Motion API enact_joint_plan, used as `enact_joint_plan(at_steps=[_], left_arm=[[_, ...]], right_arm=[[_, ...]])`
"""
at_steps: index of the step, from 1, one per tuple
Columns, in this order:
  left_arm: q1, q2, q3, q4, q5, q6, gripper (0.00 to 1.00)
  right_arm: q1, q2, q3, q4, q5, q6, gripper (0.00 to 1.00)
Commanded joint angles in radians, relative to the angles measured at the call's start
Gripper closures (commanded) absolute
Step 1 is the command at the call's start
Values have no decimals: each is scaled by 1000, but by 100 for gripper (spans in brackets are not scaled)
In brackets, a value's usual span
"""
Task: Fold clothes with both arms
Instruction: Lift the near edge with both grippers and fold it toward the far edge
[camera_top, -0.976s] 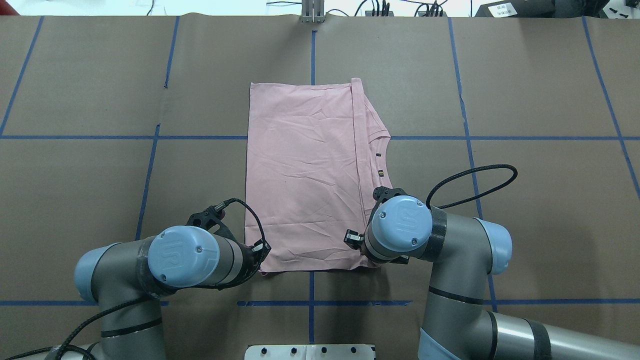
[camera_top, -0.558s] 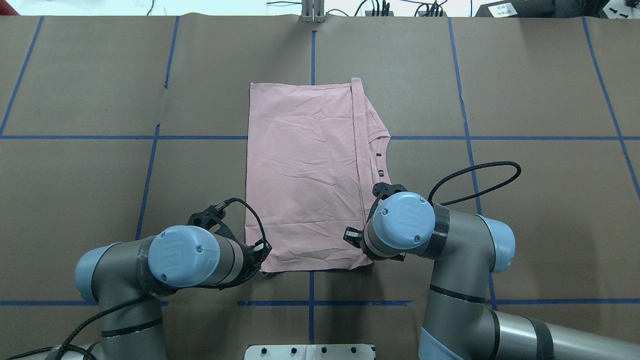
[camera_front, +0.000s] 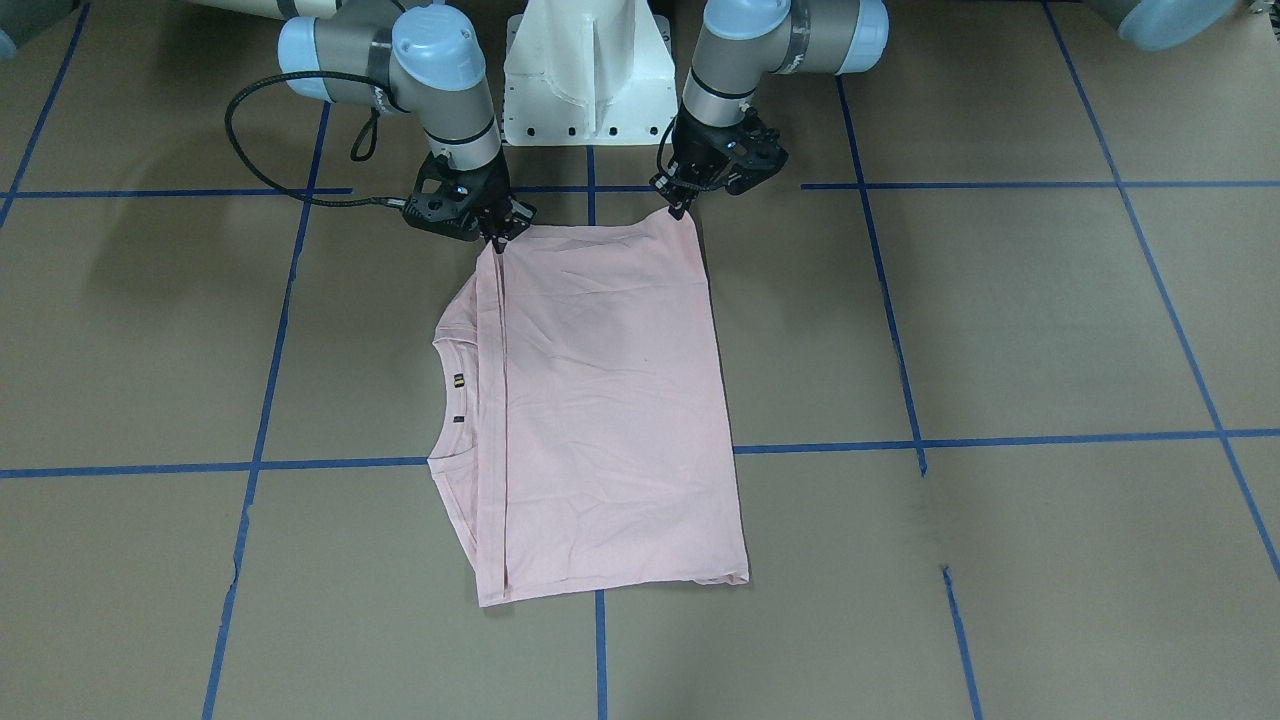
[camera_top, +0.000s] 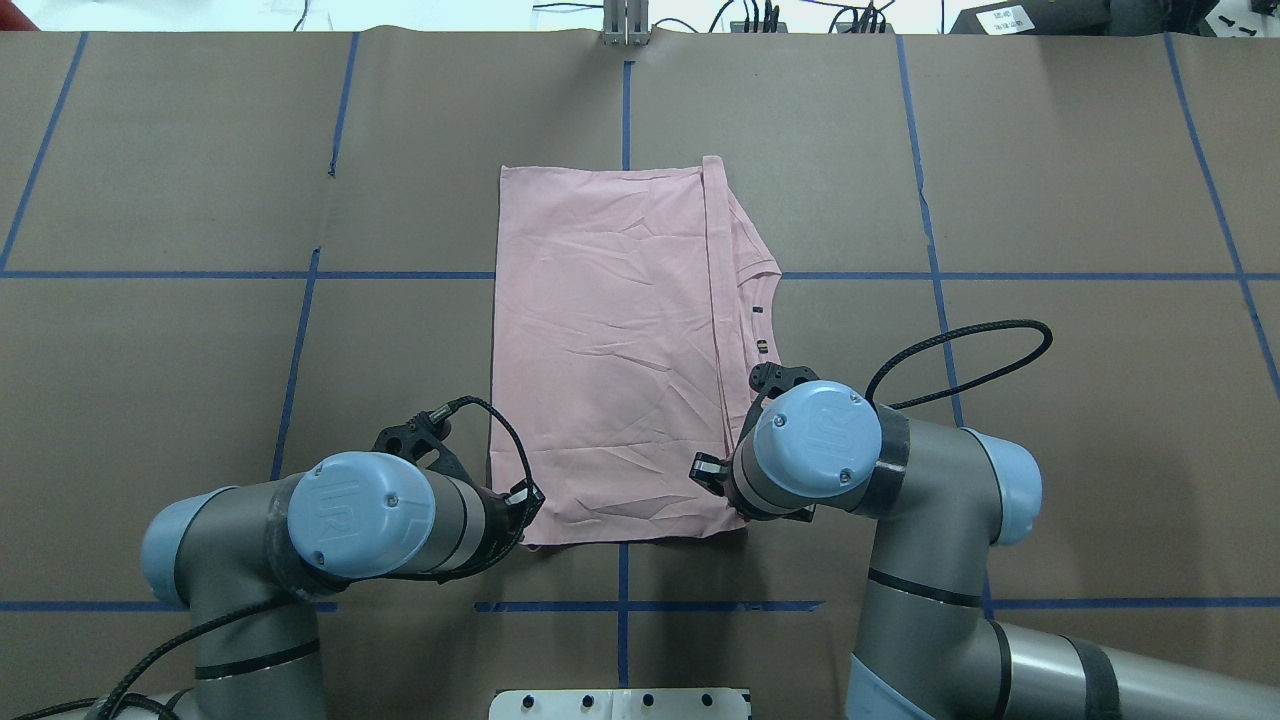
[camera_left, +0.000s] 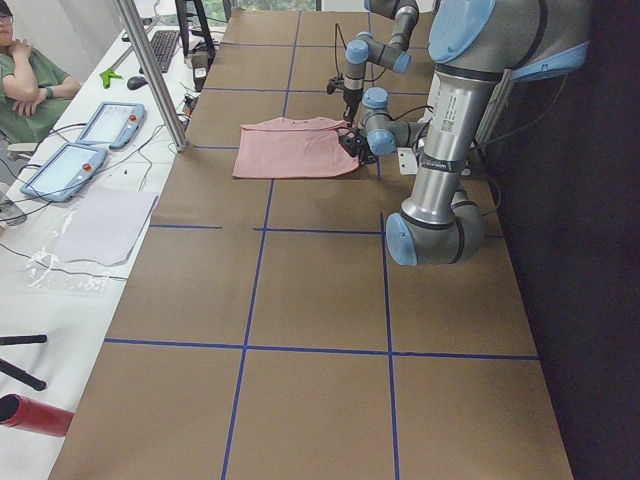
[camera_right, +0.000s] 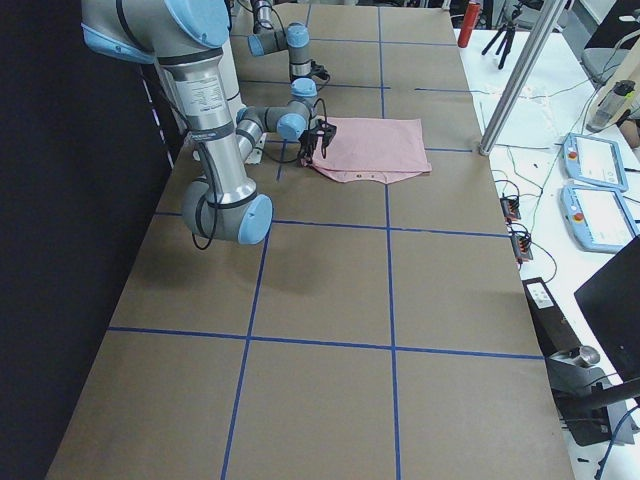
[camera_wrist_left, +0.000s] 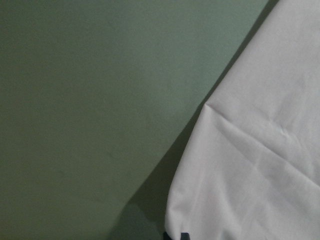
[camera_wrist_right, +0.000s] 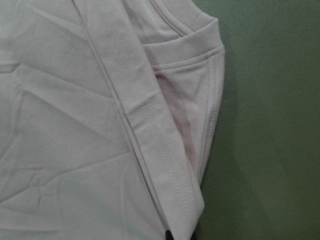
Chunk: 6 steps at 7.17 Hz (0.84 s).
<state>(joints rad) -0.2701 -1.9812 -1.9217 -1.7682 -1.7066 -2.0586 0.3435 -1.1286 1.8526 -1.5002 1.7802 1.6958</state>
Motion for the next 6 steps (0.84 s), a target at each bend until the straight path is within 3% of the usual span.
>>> enact_joint_plan(at_steps=[1, 4, 6], left_arm=[[26, 2, -64, 36, -13, -2, 100], [94, 5, -123, 76, -11, -12, 100], [54, -1, -120, 81, -18, 24, 100]], right_arm=[[-20, -61, 104, -2, 25, 1, 100], [-66, -73, 152, 2, 28, 1, 100], [10, -62, 126, 15, 27, -19, 100]])
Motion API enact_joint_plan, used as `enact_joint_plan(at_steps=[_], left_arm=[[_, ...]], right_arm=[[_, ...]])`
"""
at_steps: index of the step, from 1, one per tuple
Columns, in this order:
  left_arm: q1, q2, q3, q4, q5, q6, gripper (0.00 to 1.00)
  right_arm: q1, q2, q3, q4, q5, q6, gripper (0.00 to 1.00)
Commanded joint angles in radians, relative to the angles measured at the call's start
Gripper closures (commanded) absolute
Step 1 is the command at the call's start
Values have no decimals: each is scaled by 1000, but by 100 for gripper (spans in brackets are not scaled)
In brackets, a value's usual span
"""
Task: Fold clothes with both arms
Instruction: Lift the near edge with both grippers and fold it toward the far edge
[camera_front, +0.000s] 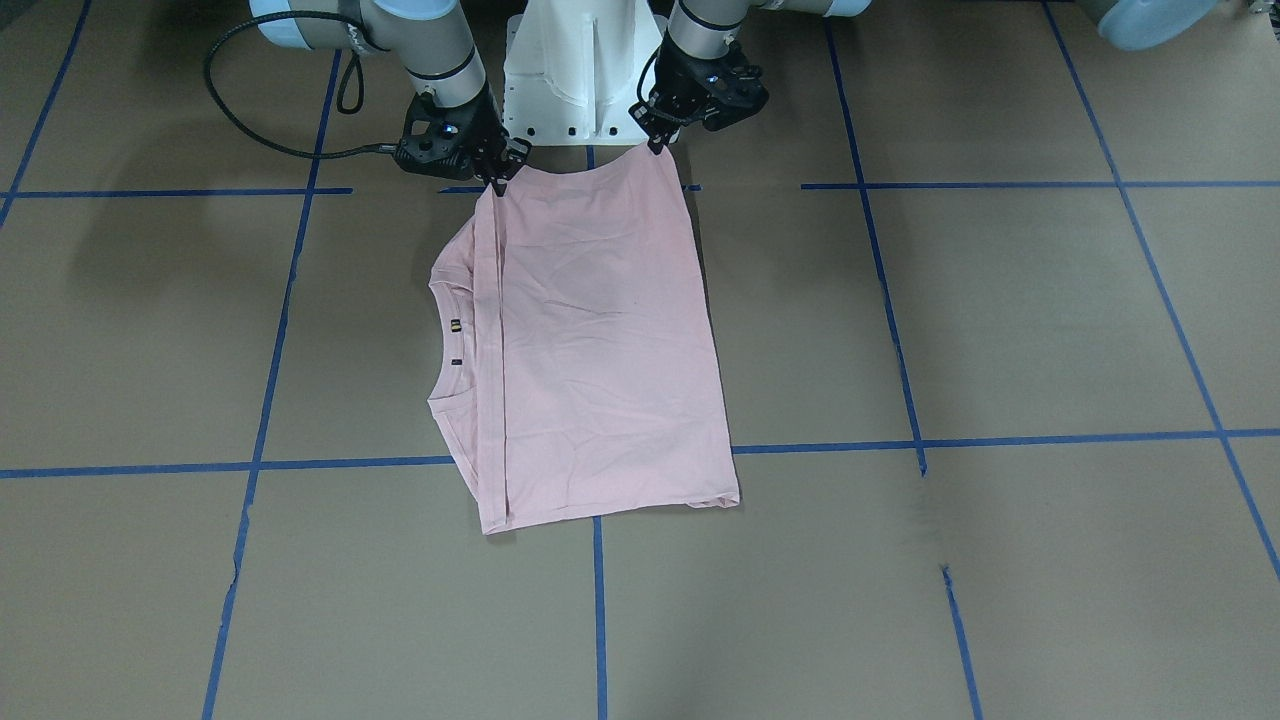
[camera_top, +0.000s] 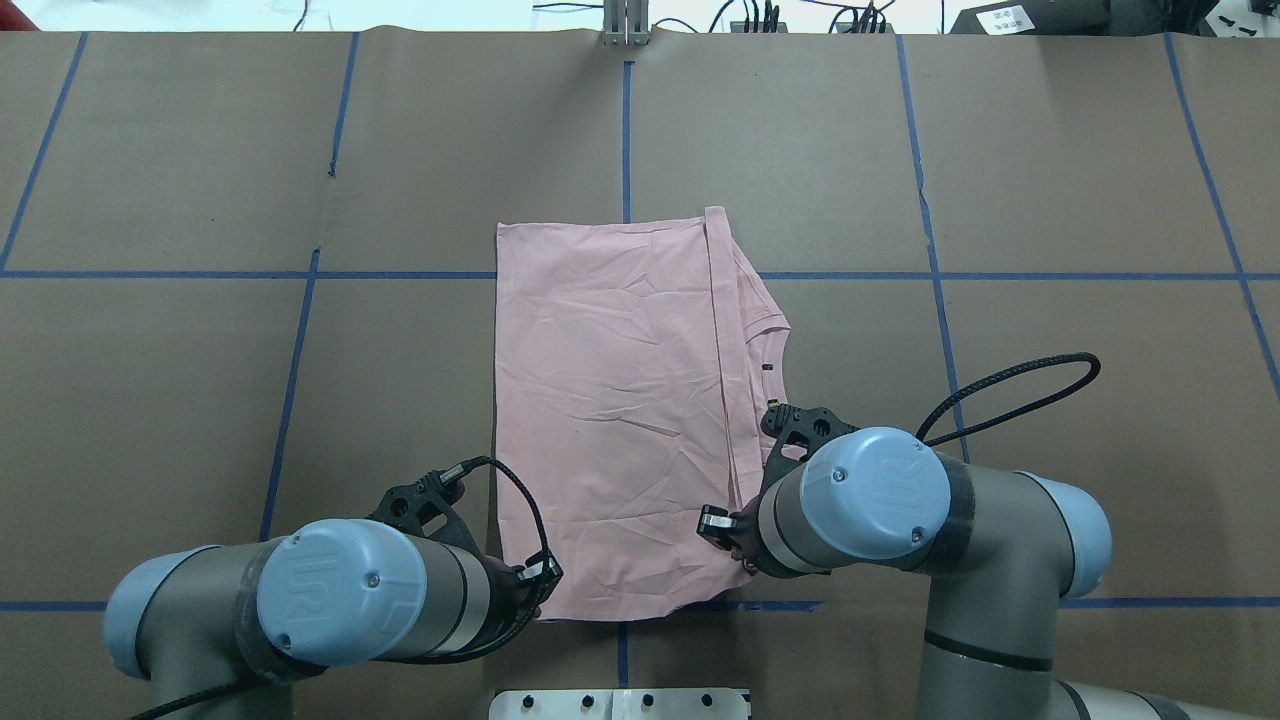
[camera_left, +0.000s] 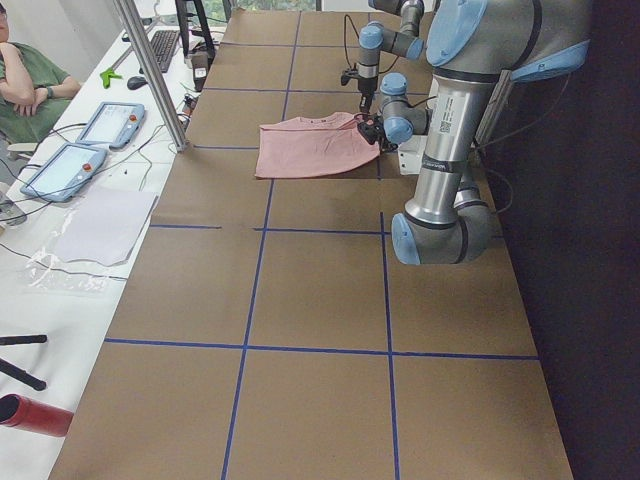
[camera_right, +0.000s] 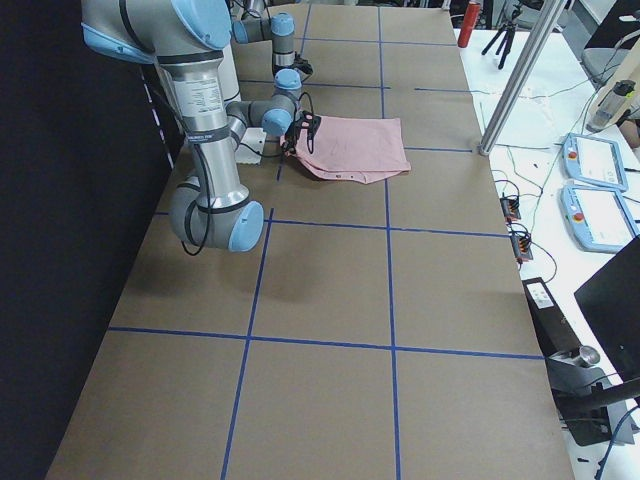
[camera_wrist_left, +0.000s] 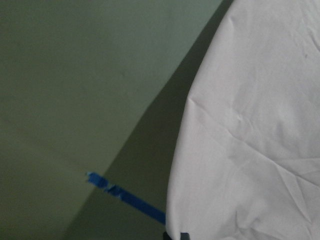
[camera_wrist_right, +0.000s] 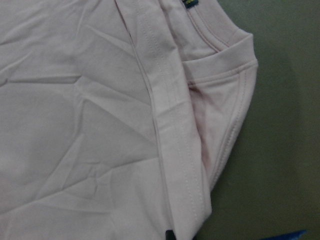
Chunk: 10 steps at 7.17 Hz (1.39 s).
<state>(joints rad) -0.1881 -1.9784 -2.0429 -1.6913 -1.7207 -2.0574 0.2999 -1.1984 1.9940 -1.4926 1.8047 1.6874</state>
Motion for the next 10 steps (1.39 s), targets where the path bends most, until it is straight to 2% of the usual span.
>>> enact_joint_plan(at_steps=[1, 2, 3, 4, 5, 7, 8, 9, 10], left_arm=[[-98, -11, -2, 2, -7, 86, 100], [-173, -28, 7, 2, -8, 130, 100], [-233, -43, 25, -7, -19, 166, 100], [-284, -66, 71, -14, -45, 171, 100], [-286, -72, 111, -55, -45, 184, 100], [-286, -85, 215, -172, -45, 175, 100], [-321, -97, 230, -176, -43, 184, 100], [-391, -161, 336, -197, -45, 187, 100], [-451, -245, 504, -281, -45, 210, 100]], right_arm=[[127, 19, -21, 6, 30, -38, 100], [202, 39, -52, 8, 101, -55, 100], [247, 109, -122, 24, 122, -54, 100], [263, 121, -191, 107, 122, -52, 100], [271, 123, -248, 189, 120, -51, 100], [280, 140, -294, 216, 119, -54, 100], [310, 189, -352, 215, 119, -54, 100], [346, 285, -483, 216, 120, -57, 100], [395, 372, -636, 251, 122, -55, 100]])
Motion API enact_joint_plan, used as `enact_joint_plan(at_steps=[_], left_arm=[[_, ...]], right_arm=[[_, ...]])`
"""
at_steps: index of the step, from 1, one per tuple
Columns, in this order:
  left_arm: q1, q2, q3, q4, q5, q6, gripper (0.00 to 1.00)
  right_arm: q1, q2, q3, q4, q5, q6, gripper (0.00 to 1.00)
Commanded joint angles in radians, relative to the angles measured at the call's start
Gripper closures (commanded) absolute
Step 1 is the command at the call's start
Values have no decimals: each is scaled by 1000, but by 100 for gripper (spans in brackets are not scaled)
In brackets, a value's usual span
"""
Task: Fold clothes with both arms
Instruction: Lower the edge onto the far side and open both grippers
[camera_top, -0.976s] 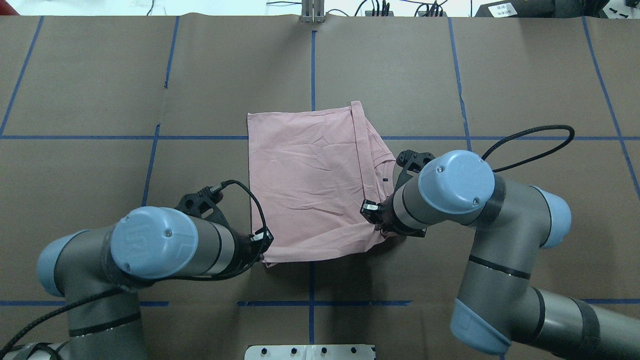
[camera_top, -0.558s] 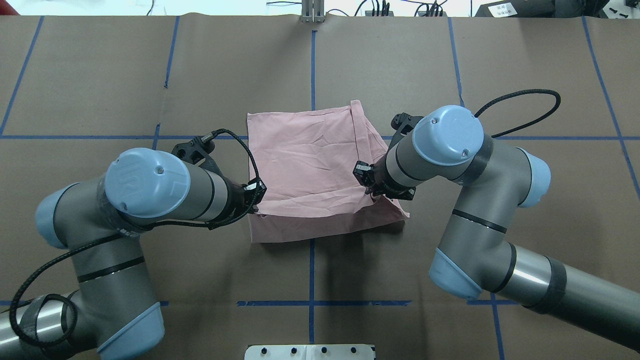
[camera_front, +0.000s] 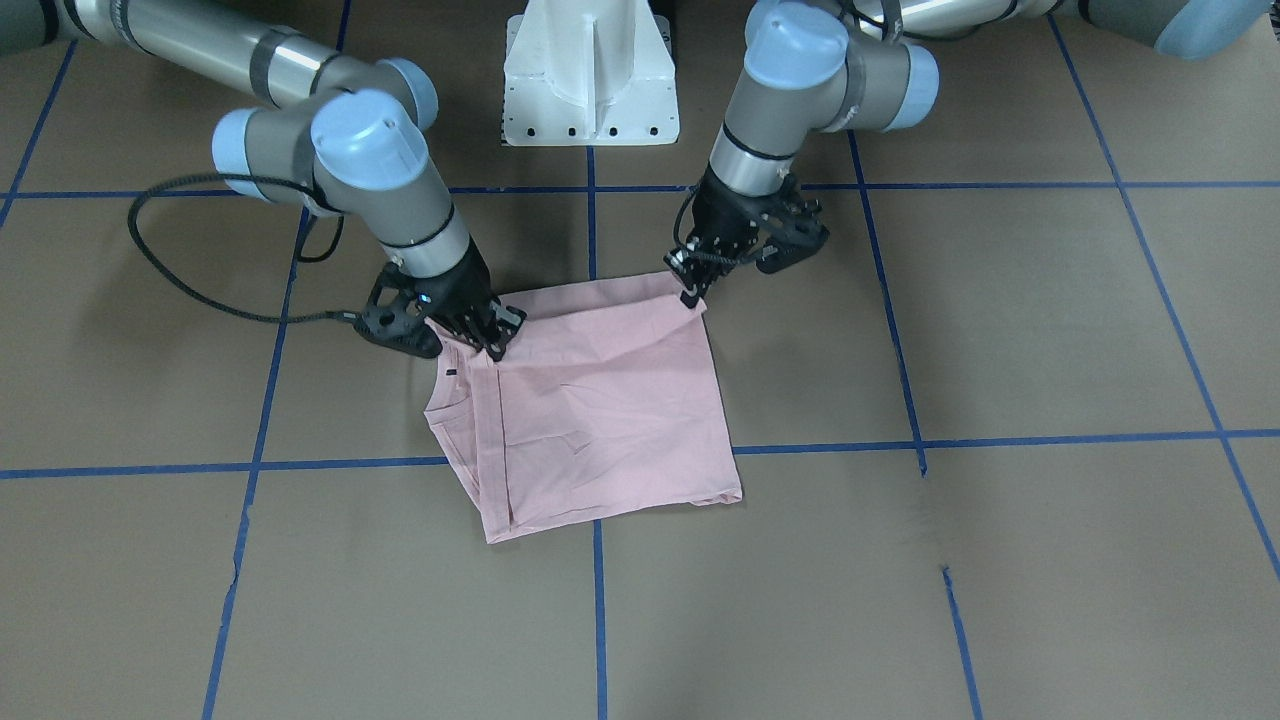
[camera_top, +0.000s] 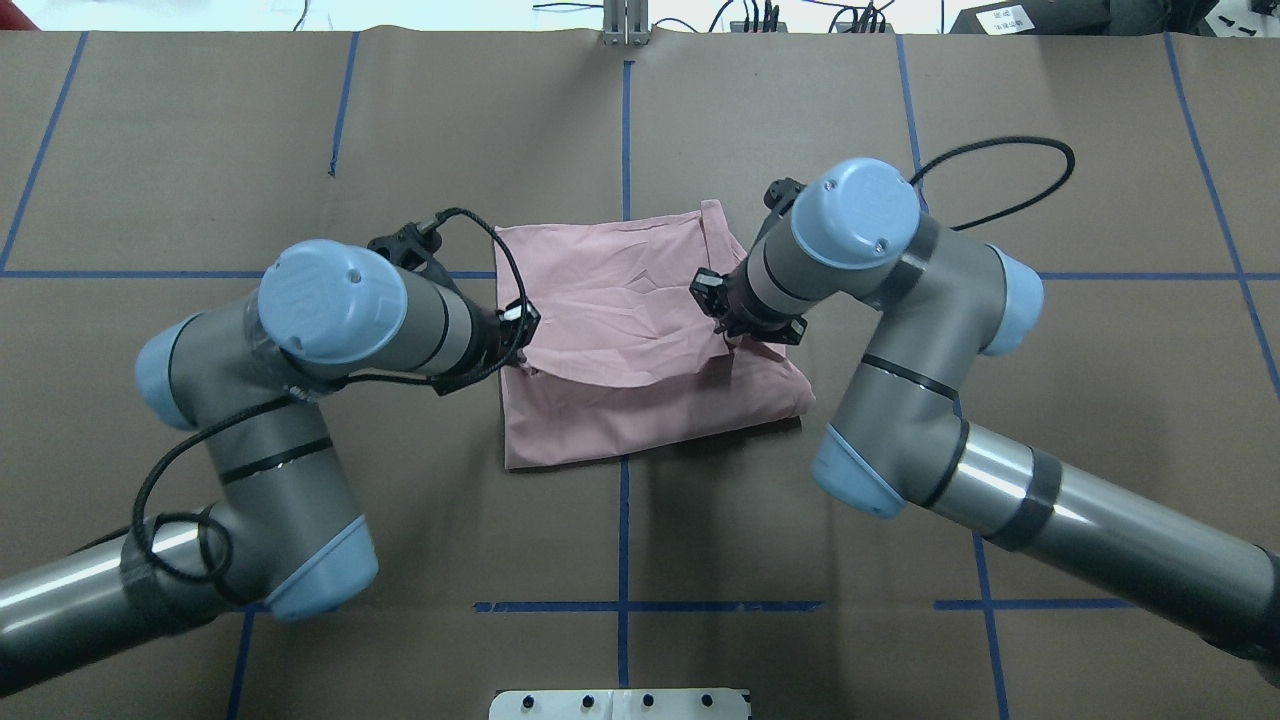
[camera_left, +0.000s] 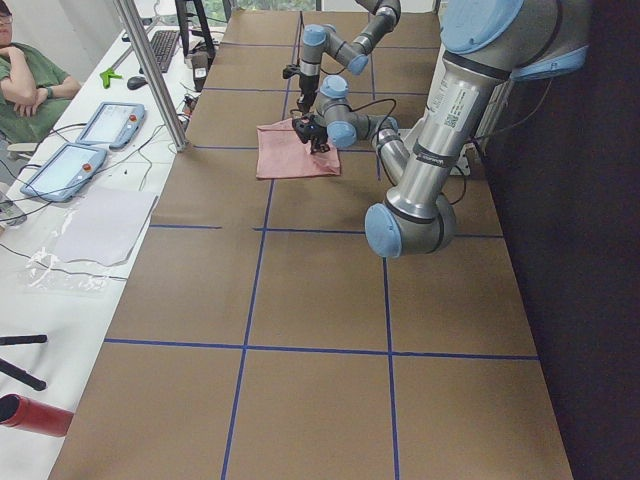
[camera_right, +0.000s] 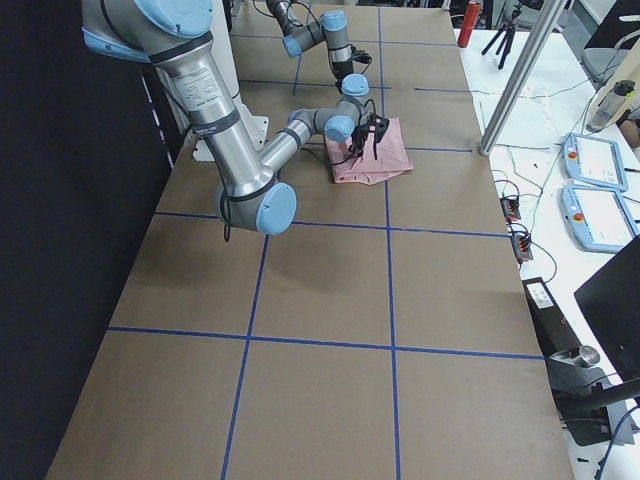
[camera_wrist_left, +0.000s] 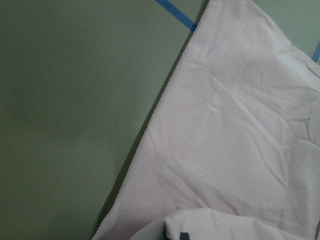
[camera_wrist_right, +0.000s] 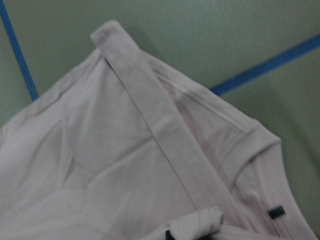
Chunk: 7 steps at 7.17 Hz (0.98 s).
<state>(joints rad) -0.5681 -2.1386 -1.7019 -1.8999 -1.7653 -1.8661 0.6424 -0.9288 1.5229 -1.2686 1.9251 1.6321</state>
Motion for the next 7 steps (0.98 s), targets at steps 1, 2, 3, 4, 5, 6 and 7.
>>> enact_joint_plan(at_steps=[1, 2, 3, 4, 5, 6, 7], left_arm=[[-123, -107, 288, -165, 0, 72, 39], [-162, -113, 354, -215, 3, 173, 0], [-199, -115, 364, -215, 1, 217, 0], [-208, -115, 364, -217, 0, 234, 0], [-208, -115, 364, -217, -2, 234, 0], [-211, -113, 363, -217, -3, 251, 0], [-229, -113, 363, -215, -6, 277, 0]], right_arm=[[86, 122, -267, 116, 2, 0, 100], [124, 183, -387, 161, 2, -1, 1], [156, 252, -482, 161, 2, -20, 0], [181, 258, -498, 163, 2, -52, 0], [192, 262, -504, 163, 2, -52, 0], [201, 263, -507, 163, 9, -52, 0], [212, 263, -507, 161, 11, -87, 0]])
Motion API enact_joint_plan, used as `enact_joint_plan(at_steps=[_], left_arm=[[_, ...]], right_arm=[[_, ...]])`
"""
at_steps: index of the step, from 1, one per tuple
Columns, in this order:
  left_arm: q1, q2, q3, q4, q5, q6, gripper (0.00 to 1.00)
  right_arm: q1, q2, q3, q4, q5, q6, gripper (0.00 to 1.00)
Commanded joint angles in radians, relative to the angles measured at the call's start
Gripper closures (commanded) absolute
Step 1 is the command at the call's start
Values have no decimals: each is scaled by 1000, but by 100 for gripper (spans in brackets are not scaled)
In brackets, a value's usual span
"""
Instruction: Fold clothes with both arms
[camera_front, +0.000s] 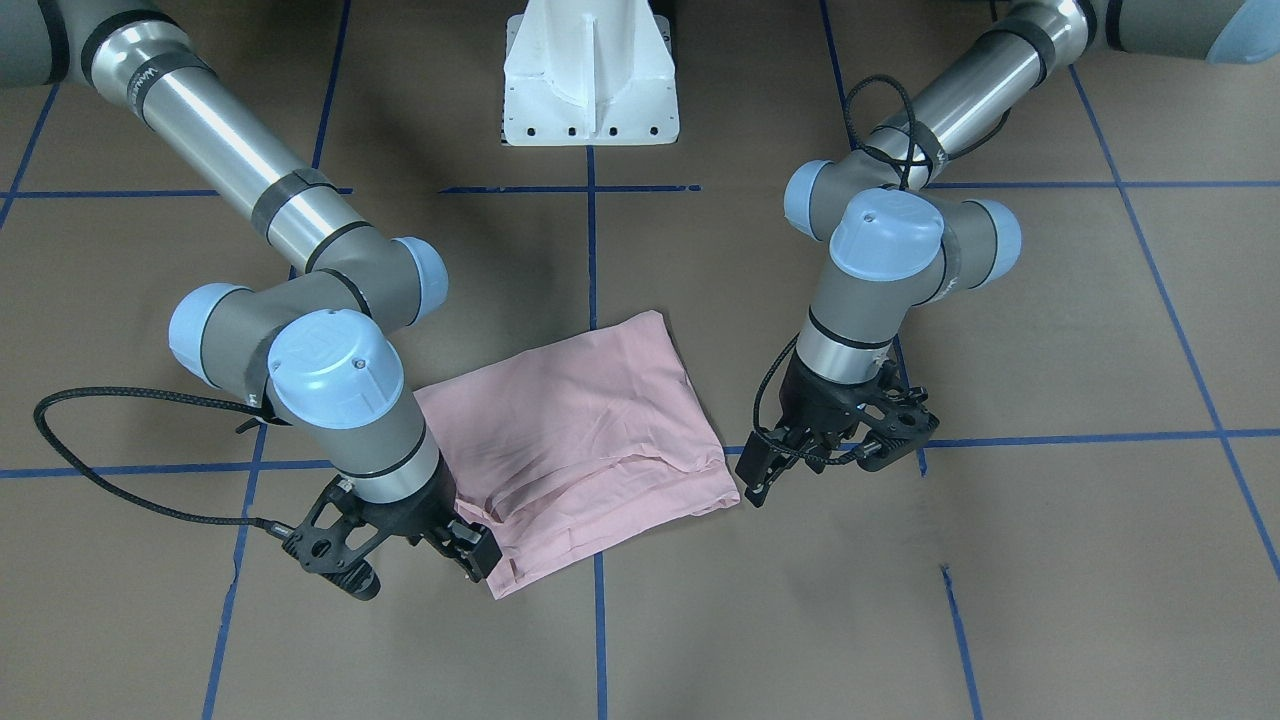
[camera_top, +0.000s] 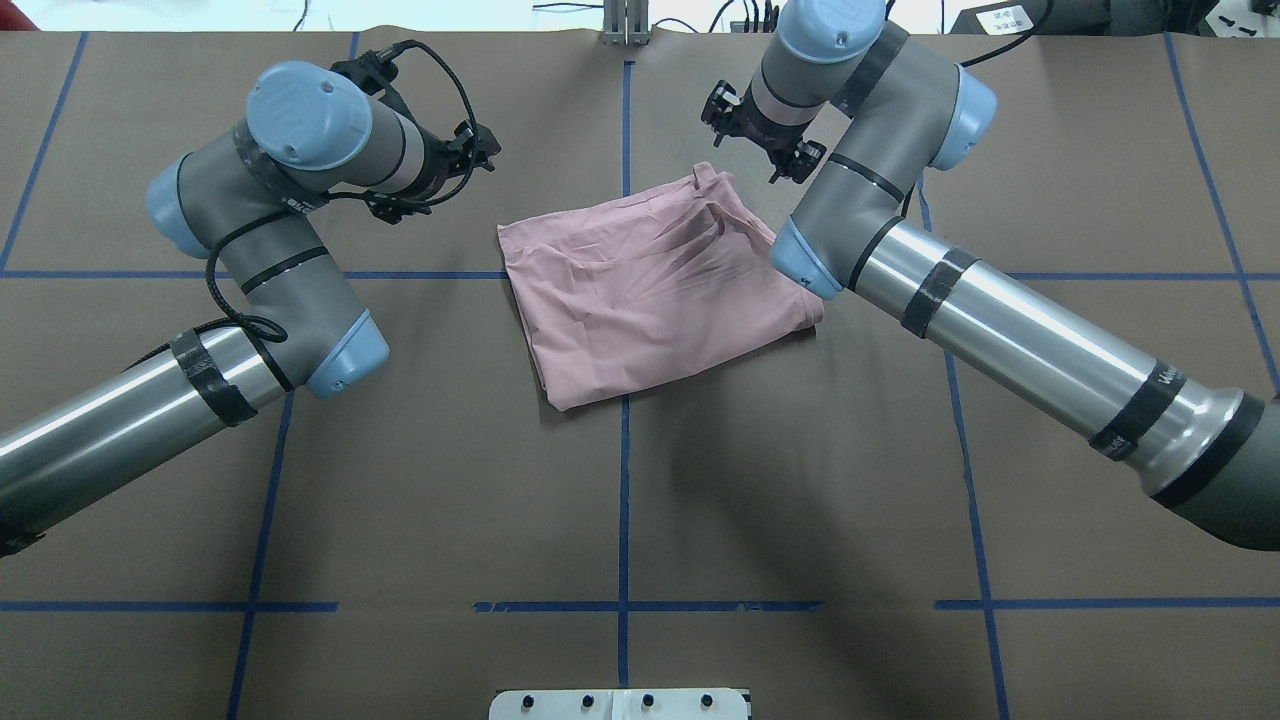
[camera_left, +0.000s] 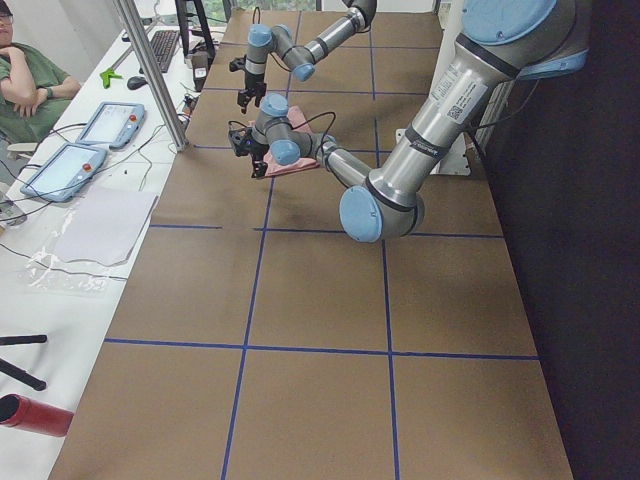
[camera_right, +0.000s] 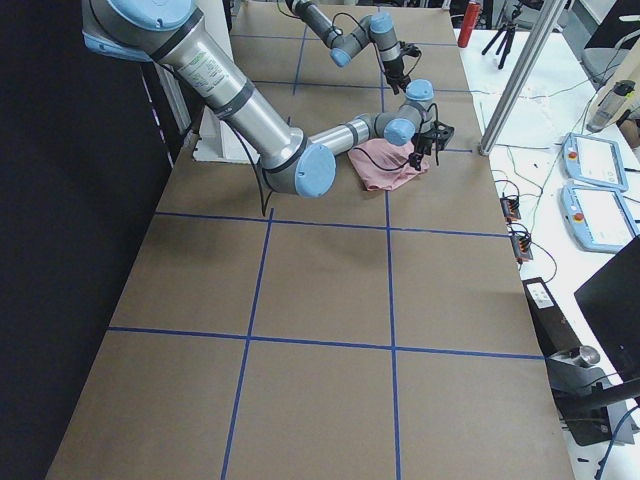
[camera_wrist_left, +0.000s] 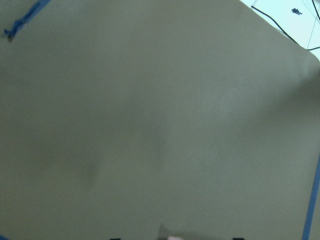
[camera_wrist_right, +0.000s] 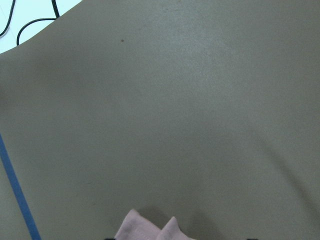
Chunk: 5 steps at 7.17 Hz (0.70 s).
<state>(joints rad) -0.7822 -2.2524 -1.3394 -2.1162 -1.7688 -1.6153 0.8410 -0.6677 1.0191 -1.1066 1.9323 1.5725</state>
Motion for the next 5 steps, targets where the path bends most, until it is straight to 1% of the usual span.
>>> enact_joint_plan(at_steps=[1, 2, 3, 4, 5], left_arm=[[-67, 8, -6, 10, -97, 103, 0], [-145, 39, -24, 15, -206, 208, 0], [-210, 103, -76, 19, -265, 319, 0], [-288, 163, -131, 53, -321, 465, 0], [-342, 231, -208, 129, -334, 645, 0]], right_arm=[[48, -4, -5, -7, 10, -136, 0], [106, -21, -4, -25, 57, -254, 0], [186, -45, 9, -95, 127, -398, 0], [260, -102, 63, -183, 172, -584, 0], [315, -195, 144, -259, 189, -776, 0]])
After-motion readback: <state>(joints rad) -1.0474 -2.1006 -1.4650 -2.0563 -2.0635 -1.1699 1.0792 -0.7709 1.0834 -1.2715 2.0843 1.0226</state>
